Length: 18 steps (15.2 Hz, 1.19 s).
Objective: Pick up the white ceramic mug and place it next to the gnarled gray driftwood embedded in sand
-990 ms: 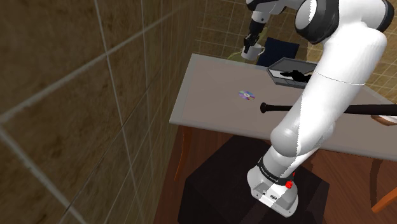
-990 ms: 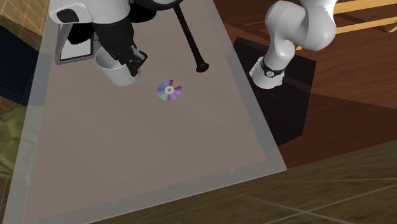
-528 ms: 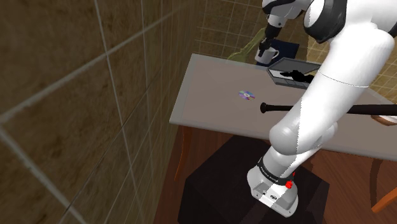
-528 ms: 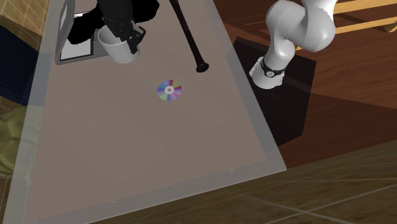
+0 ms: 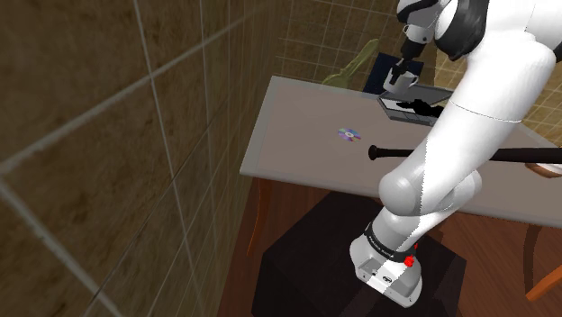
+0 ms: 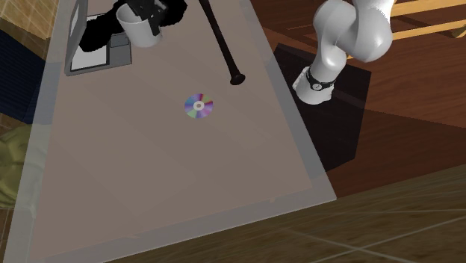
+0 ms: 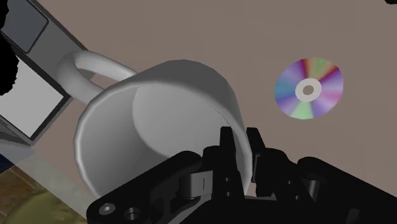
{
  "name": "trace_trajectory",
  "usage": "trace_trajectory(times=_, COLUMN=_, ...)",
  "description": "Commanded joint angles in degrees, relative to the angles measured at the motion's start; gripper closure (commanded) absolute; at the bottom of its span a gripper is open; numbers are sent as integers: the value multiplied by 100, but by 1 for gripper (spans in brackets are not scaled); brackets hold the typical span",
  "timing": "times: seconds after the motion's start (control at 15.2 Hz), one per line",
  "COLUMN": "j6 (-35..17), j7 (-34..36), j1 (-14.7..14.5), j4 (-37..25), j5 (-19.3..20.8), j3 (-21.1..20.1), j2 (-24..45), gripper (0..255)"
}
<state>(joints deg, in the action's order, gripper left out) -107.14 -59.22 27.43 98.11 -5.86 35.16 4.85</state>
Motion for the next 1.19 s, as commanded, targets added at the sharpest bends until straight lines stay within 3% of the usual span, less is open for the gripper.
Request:
trace_trajectory(times=0.0, j6=14, j7=-308, j1=163, j4=-21, j5=-57, j3=123, j2=36, gripper=255)
trace_trajectory(times=0.33, j6=172, j7=-1150, j1=675, j4=-384, j5=-376, j3=425, j2=392, gripper=255)
trace_trajectory(times=1.12, j6=-718, j7=-1270, j1=659, j4=440, j5=-485, j3=384, j2=486, gripper=255)
